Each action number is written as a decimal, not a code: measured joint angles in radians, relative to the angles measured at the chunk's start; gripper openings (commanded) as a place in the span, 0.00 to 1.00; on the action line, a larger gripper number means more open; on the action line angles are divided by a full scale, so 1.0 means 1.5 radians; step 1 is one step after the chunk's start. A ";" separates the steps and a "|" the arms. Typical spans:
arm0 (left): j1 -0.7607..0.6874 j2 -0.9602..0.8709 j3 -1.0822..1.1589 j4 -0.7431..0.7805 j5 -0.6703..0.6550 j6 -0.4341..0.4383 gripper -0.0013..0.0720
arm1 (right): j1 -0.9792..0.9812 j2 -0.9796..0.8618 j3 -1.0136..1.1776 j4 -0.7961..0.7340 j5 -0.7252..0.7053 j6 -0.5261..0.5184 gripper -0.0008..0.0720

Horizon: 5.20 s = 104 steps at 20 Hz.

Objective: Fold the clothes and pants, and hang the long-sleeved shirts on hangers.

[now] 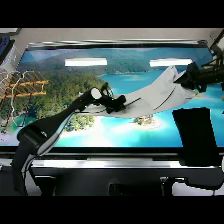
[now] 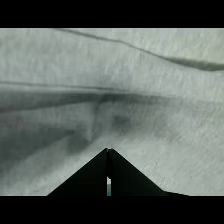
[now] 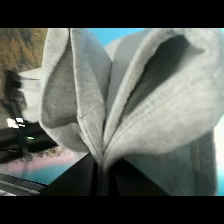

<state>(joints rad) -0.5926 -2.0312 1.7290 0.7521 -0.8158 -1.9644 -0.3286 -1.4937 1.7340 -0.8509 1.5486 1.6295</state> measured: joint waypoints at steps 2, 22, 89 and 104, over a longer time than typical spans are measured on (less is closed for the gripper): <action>-0.037 -0.024 0.013 -0.046 0.042 -0.012 0.04 | 0.000 0.002 0.034 0.007 0.015 0.012 0.07; 0.063 0.020 0.207 -0.049 -0.128 0.064 0.04 | 0.081 -0.025 0.078 0.022 -0.006 0.021 0.07; 0.482 0.402 0.143 0.235 -0.416 0.131 0.04 | 0.179 -0.327 -0.098 0.228 -0.173 -0.236 0.07; 0.482 0.402 0.143 0.234 -0.417 0.131 0.04 | -0.048 -0.139 0.056 0.134 -0.218 -0.046 0.06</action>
<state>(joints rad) 0.1303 -1.4284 1.9438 1.1038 -1.4406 -1.7683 -0.4007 -1.7027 1.8179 -0.6495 1.2217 1.5608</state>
